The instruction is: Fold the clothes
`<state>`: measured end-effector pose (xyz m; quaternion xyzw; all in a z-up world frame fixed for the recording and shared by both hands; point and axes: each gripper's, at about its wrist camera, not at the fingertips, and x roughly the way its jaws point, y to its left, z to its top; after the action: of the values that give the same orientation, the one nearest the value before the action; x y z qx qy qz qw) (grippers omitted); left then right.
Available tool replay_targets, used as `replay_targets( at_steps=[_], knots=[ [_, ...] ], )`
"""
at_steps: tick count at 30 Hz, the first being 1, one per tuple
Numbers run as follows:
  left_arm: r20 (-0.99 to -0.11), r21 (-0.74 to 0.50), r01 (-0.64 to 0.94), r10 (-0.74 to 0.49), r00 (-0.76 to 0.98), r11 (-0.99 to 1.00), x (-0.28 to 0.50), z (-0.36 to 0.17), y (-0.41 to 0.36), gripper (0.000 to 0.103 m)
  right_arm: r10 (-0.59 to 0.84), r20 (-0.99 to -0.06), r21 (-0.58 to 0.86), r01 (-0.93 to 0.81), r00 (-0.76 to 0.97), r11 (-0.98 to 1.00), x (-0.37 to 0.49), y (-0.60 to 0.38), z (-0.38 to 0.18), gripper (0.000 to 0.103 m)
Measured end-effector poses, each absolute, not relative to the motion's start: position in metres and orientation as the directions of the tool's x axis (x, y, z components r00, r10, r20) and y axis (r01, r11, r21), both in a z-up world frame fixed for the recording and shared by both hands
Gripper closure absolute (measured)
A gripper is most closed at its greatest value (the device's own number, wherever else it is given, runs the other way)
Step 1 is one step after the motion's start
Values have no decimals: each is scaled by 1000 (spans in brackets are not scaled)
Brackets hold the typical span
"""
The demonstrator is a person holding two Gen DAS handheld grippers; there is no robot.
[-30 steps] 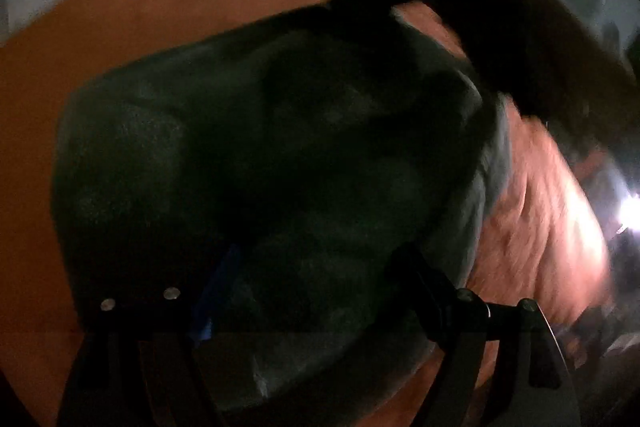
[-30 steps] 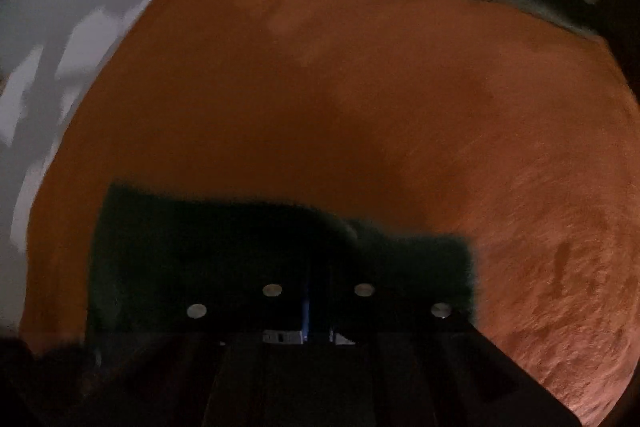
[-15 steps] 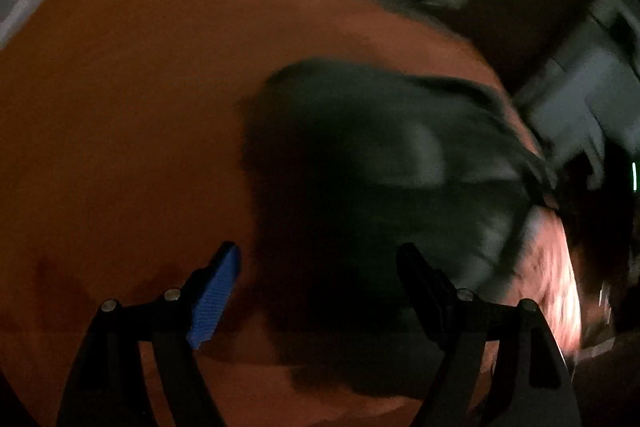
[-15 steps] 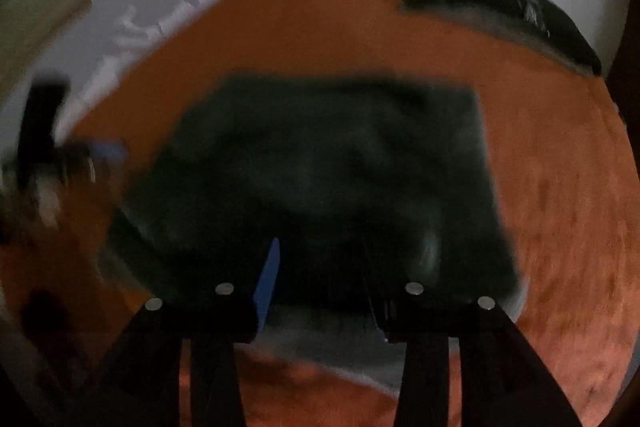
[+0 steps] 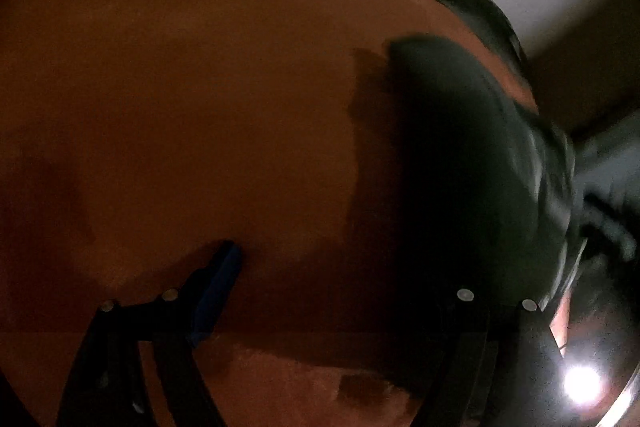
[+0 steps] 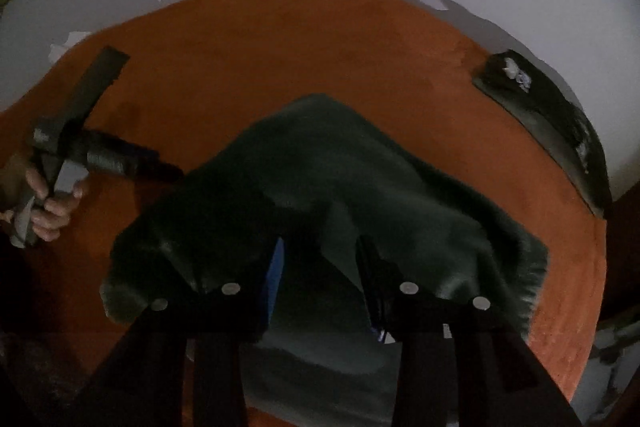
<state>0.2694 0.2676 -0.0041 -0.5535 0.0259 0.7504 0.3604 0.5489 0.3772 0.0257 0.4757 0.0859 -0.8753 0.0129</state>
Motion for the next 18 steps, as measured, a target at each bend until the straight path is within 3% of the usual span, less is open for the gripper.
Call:
replay_targets(
  at_steps=[5, 8, 12, 14, 17, 18],
  knots=[
    [-813, -363, -726, 579, -59, -584, 288, -6, 282, 22, 28, -862, -90, 97, -506, -991, 546, 367, 10, 67],
    [-735, -566, -618, 673, 79, -546, 266, -19, 273, 22, 24, -873, -64, 67, -486, -996, 550, 368, 9, 67],
    [-484, -859, -319, 837, 254, -400, 236, -37, 256, 22, -112, -856, 136, -10, -504, -991, 559, 370, 30, 66],
    [-400, -909, -228, 882, 247, -348, 228, -42, 245, 21, -172, -839, 221, -34, -516, -975, 563, 368, 39, 41],
    [-343, -938, -138, 908, 238, -318, 224, -49, 229, 21, -185, -835, 204, 21, -519, -979, 568, 338, 47, 34],
    [-355, -934, -142, 902, 246, -329, 229, -45, 226, 21, -147, -847, 128, 71, -511, -989, 567, 325, 50, 34]
  ],
)
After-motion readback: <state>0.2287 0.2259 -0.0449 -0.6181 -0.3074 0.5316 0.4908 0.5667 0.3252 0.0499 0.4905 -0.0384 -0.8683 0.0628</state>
